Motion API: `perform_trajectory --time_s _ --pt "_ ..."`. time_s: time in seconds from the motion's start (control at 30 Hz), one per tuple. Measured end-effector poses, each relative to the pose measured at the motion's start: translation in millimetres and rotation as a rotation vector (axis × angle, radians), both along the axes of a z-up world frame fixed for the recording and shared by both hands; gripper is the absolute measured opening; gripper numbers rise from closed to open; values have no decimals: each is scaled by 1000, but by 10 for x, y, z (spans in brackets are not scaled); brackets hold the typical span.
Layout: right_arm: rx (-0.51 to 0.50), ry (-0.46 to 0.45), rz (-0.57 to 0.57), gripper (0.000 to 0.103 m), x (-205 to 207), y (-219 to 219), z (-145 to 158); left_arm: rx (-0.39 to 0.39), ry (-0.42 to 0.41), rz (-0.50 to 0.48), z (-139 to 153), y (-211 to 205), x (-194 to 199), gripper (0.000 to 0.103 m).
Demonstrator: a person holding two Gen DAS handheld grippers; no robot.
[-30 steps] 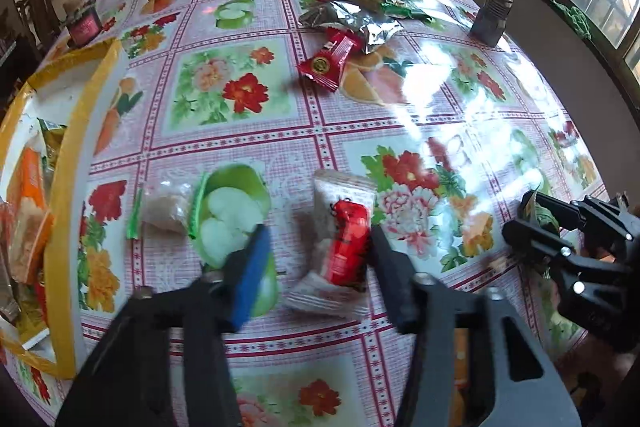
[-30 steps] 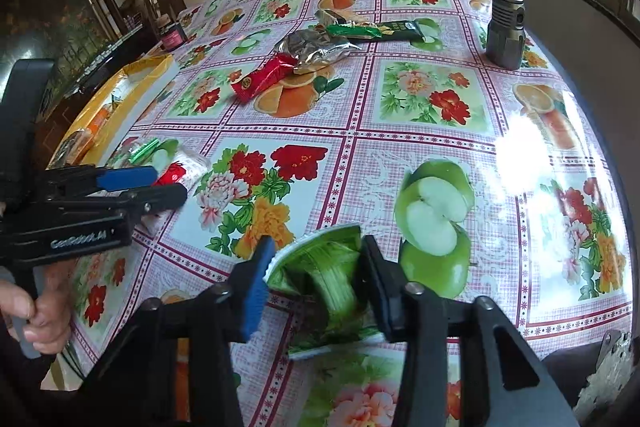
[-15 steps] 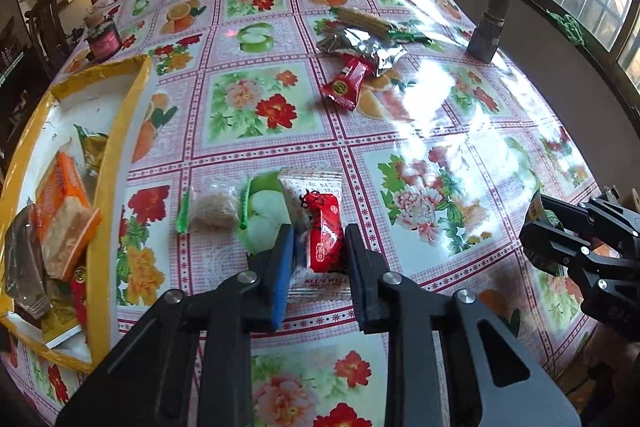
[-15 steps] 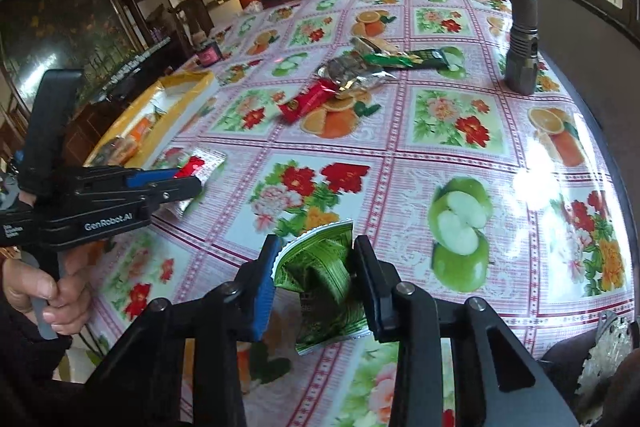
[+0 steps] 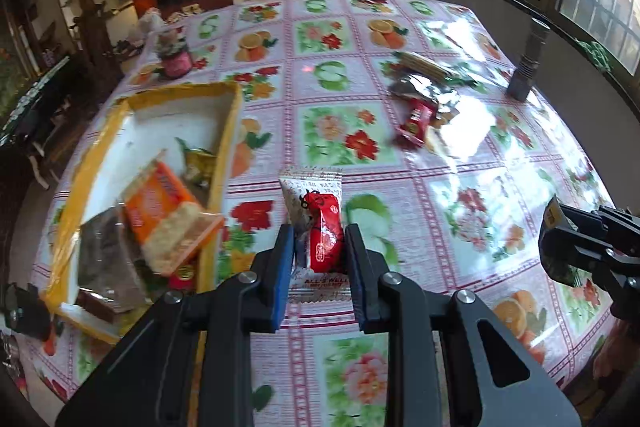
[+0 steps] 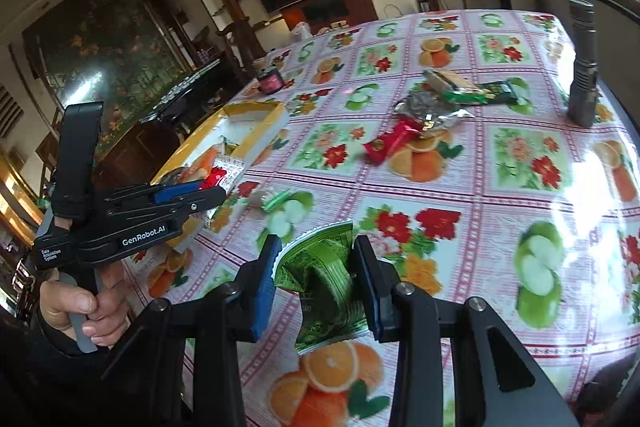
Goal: Organize snacks
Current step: 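Carry the red-and-white packet over the tray while the right tool carries the green packet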
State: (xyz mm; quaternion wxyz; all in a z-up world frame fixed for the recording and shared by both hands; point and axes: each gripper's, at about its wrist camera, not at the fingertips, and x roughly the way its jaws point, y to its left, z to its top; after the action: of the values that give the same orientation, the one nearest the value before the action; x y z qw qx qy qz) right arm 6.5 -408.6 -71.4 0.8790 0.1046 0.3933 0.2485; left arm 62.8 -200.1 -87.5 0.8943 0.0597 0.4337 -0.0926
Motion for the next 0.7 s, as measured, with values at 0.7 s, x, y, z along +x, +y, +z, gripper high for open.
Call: perform_trajectory --time_s 0.7 --pt "111 -29 231 36 464 1022 149 -5 -42 214 99 972 65 27"
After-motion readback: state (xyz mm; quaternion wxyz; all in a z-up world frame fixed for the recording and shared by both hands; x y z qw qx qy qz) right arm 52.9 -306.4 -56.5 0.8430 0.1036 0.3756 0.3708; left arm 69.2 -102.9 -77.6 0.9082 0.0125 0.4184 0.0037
